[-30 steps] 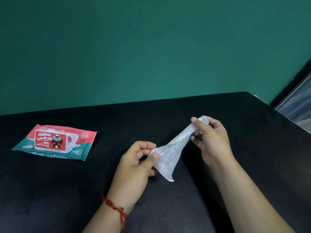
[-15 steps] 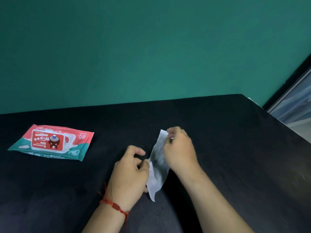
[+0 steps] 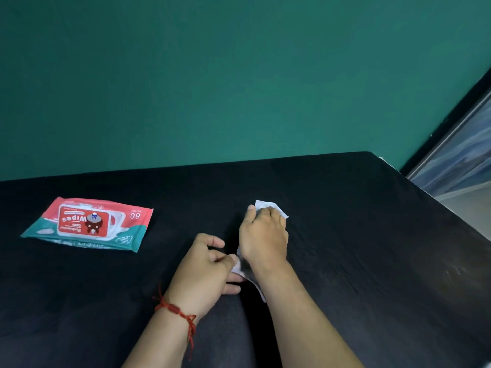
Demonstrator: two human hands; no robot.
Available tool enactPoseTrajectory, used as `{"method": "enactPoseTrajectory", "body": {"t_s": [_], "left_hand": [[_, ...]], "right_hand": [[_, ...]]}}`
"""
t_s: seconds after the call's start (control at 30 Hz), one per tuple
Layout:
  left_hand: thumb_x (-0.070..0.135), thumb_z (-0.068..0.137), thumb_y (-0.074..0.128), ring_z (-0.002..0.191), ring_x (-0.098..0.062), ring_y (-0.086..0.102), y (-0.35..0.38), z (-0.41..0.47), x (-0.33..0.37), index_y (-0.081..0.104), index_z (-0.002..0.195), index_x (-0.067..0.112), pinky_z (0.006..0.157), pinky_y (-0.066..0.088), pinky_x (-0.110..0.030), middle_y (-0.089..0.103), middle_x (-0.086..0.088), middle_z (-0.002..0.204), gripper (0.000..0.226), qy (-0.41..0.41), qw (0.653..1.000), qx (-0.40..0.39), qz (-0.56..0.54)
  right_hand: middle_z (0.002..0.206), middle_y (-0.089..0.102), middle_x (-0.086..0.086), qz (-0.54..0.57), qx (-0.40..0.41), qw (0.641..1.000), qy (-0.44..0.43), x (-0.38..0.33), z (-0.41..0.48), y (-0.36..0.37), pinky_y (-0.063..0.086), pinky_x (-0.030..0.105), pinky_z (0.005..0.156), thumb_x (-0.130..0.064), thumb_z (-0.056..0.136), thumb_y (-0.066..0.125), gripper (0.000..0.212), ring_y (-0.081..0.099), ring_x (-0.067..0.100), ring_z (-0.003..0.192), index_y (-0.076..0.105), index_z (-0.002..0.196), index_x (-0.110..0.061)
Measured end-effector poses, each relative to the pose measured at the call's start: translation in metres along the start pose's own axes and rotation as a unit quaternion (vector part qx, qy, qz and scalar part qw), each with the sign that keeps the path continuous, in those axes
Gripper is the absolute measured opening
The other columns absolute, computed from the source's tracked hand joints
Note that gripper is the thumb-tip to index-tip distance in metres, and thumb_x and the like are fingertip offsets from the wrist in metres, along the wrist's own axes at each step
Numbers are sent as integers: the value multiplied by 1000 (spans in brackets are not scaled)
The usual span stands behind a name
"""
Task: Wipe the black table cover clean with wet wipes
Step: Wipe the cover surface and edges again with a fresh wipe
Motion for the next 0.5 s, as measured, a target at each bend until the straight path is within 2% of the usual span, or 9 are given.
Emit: {"method": "enactPoseTrajectory", "body": {"t_s": [0.07, 0.13, 0.23, 0.3, 0.4, 0.5], "left_hand": [[2, 102, 61, 78, -25, 79, -5, 1, 0, 47, 118, 15, 67, 65, -42, 71, -16, 104, 25, 8, 1000, 19, 9], [2, 103, 59, 76, -23, 79, -11, 1, 0, 46, 116, 16, 71, 66, -45, 71, -15, 100, 23, 19, 998, 37, 45], [1, 101, 59, 74, -21, 79, -8, -1, -2, 48, 113, 16, 74, 66, -46, 72, -14, 96, 21, 14, 996, 10, 92], [1, 100, 61, 74, -23, 79, -2, -3, -6, 49, 111, 15, 74, 66, -47, 73, -15, 93, 21, 1, 993, -17, 114], [2, 100, 58, 73, -26, 79, 0, -5, -7, 48, 110, 14, 76, 65, -52, 74, -15, 91, 19, -6, 990, -32, 134], [3, 101, 57, 71, -23, 79, -4, -3, -3, 49, 110, 17, 72, 66, -51, 74, -13, 92, 19, 10, 990, -14, 139]], "right_hand": [[149, 55, 2, -9, 40, 999, -13, -1, -4, 1, 34, 41, 115, -53, 107, 12, 71, 39, 21, 142, 60, 138, -11], [155, 50, 2, -28, 55, 998, -24, -2, -8, 5, 30, 42, 121, -58, 103, 5, 80, 35, 21, 147, 55, 145, -11], [172, 29, 9, -73, 15, 997, -36, -6, -8, 16, 14, 45, 130, -57, 108, 12, 77, 17, 24, 160, 31, 163, -6], [176, 15, 12, -102, -9, 994, -42, -9, -6, 20, 6, 46, 132, -59, 108, 13, 81, 6, 26, 163, 16, 168, -4], [177, 1, 14, -124, -43, 990, -58, -11, 2, 27, -2, 48, 132, -65, 106, 9, 86, -5, 27, 164, 3, 169, -6], [177, -6, 14, -143, -64, 985, -76, -12, 19, 32, -4, 48, 132, -71, 103, 7, 92, -11, 27, 163, -3, 168, -7]]}}
Point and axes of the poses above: each hand's wrist, its own z-axis towards the middle knuckle, its own y-axis out of the palm, x = y × z, the point moved 10 cm from there along z, towards the middle knuckle
